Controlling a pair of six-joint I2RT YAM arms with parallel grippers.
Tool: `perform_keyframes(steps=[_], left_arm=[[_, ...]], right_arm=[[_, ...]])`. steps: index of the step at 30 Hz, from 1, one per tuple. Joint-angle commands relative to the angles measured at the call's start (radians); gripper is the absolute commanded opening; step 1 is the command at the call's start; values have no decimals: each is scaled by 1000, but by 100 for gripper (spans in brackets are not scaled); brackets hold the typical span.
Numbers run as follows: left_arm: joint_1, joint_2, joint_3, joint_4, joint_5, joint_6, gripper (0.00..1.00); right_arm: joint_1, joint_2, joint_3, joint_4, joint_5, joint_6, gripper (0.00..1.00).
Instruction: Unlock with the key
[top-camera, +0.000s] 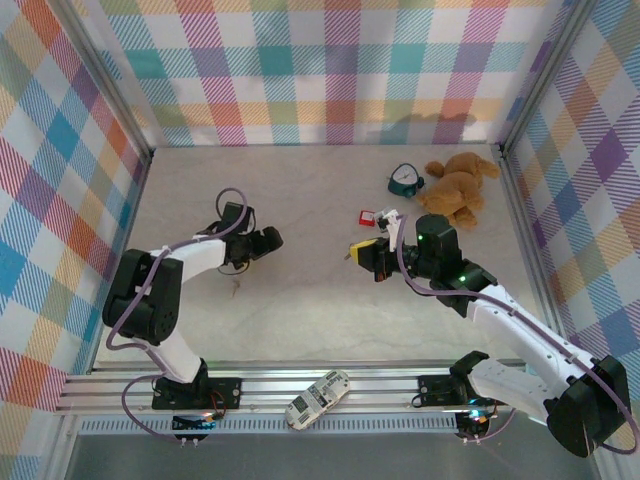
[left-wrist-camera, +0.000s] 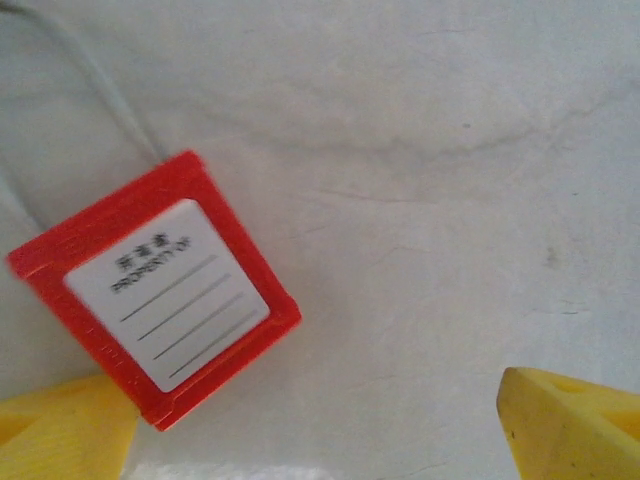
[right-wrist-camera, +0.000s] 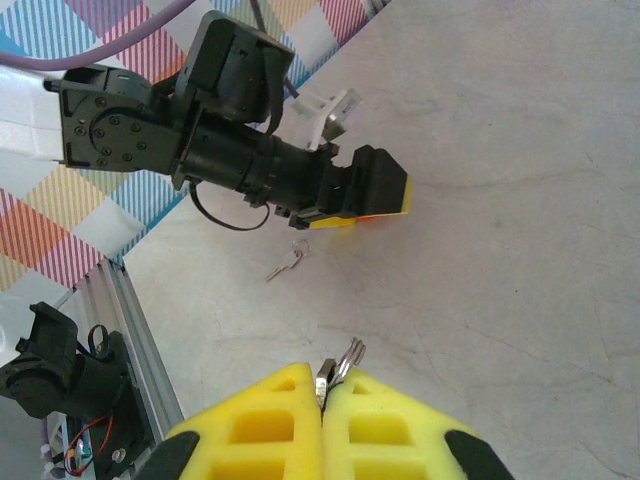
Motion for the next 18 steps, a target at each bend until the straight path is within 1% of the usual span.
perform_keyframes(steps=[1, 5, 7, 9, 12, 15, 16, 18], left_arm=[[-53, 49, 64, 63, 85, 27, 91], [-106, 130, 171, 64, 90, 55, 91], [-111, 180, 229, 57, 98, 64, 91], [-108, 214, 280, 24, 80, 88, 91], [-93, 227, 356, -59, 67, 129, 90], [-69, 178, 394, -146, -16, 162, 89], [-52, 164, 409, -213, -55, 164, 90], [-3, 149, 425, -269, -88, 156, 91]], right_arm=[[-1, -20, -11, -19, -8, -2, 3], [-2, -23, -14, -27, 2, -3, 3], [-1, -26, -12, -37, 4, -3, 3], [-2, -36, -11, -52, 10, -8, 3], [-1, -61, -10, -77, 23, -18, 3], [-2, -71, -18, -71, 24, -15, 3], [-1, -68, -21, -65, 22, -12, 3], [-1, -56, -23, -53, 20, -7, 3]])
